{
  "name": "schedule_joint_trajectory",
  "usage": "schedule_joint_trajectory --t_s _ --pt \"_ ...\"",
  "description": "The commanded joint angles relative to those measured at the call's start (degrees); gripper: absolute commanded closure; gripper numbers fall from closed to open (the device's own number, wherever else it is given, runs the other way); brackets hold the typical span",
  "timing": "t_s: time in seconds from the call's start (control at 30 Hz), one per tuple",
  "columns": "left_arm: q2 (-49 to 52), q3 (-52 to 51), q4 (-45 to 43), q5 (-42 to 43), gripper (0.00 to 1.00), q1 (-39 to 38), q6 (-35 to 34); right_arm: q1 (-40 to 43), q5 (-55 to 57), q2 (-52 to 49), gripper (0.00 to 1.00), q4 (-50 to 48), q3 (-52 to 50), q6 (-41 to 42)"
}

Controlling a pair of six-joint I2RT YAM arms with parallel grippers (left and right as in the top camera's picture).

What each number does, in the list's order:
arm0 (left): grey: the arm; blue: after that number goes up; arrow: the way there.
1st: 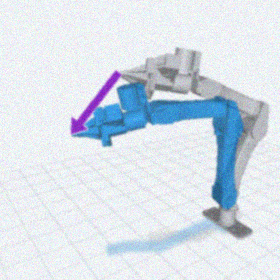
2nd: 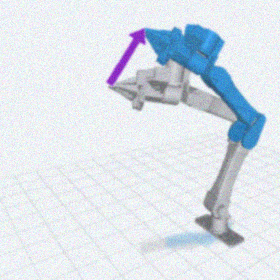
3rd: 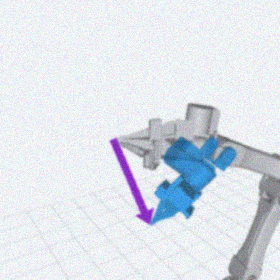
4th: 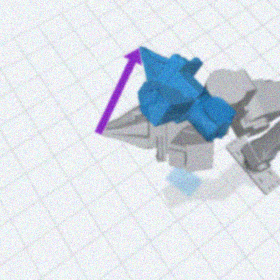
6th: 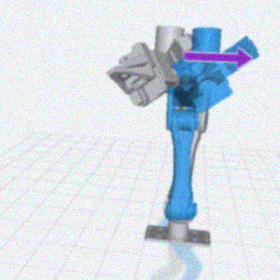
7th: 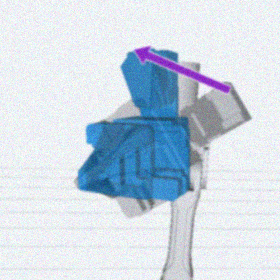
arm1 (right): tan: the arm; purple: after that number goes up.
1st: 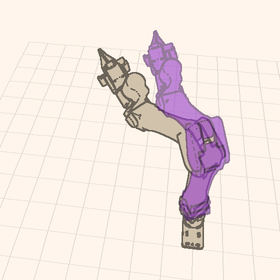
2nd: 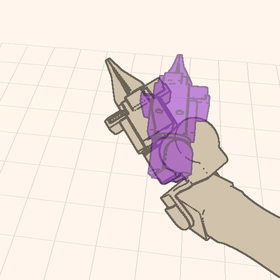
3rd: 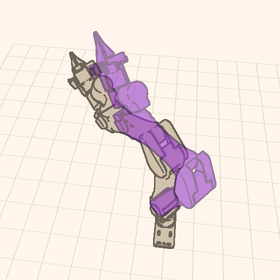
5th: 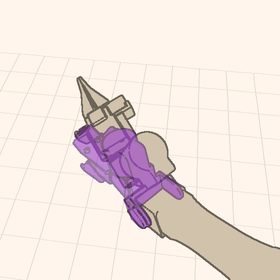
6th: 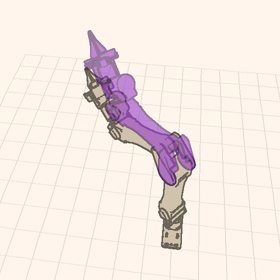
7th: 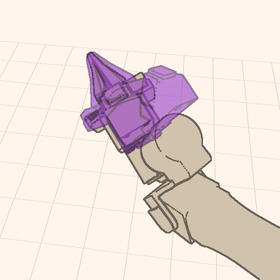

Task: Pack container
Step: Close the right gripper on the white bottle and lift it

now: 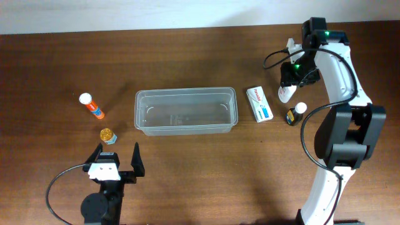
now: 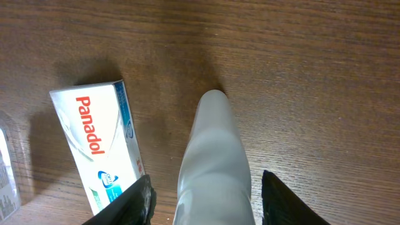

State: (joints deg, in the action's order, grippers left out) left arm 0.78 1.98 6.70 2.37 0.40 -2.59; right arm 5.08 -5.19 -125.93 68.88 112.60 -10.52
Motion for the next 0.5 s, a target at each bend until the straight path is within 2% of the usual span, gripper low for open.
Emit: schedule_joint_trajectory --t_s 0.0,0.2,0.47 --pt "-0.48 -0.42 -0.02 -0.20 0.01 0.31 0.72 -0.20 0.74 -0.94 0.57 0.17 0.13 0.02" --pt "-0.48 -0.42 -0.02 -0.20 0.01 0.31 0.72 -0.20 0.74 -0.94 0.69 0.13 0.13 0.04" --pt "-0.48 -0.42 -0.02 -0.20 0.01 0.31 0.72 -0.20 0.66 -0.92 0.76 0.26 0.15 0.07"
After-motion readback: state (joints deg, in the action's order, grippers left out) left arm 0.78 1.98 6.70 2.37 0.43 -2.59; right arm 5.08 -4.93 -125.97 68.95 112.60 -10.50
